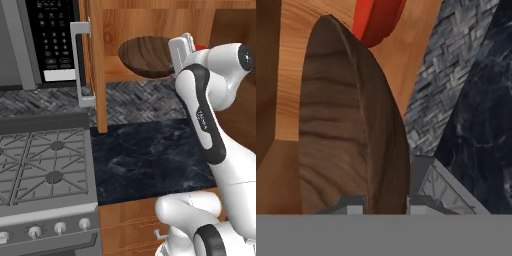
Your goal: Open the cabinet. Pick the bowls from the counter and place them in the cabinet. Then close the cabinet.
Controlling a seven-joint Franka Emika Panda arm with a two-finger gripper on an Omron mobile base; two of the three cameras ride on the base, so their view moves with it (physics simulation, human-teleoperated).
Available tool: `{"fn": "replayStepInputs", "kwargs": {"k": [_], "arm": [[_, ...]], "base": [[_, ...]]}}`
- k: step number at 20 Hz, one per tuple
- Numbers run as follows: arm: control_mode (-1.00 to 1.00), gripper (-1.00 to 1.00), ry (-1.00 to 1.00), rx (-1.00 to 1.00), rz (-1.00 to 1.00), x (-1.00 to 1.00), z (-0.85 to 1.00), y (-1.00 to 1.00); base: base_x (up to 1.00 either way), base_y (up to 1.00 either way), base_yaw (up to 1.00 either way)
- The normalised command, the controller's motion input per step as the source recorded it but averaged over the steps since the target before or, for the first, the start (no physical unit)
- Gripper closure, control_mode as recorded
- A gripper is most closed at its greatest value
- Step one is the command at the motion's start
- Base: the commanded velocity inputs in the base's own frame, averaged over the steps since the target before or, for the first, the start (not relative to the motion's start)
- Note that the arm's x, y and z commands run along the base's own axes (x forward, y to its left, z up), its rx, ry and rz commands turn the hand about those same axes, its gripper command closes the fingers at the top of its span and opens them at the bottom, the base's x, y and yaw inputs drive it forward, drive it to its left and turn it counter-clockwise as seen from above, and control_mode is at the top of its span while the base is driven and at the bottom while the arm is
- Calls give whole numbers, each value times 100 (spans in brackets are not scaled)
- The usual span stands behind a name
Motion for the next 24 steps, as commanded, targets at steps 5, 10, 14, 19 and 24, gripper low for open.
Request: {"fn": "replayStepInputs", "kwargs": {"k": [5,10,14,19,24], "arm": [[-100,100,0,0,0,64,0,18],[-100,100,0,0,0,60,-5,10],[-100,100,0,0,0,59,-10,13],[-100,100,1,0,0,58,-12,8],[-100,100,2,0,0,54,-10,0]], "base": [[0,0,0],[0,0,0],[0,0,0],[0,0,0],[0,0,0]]}}
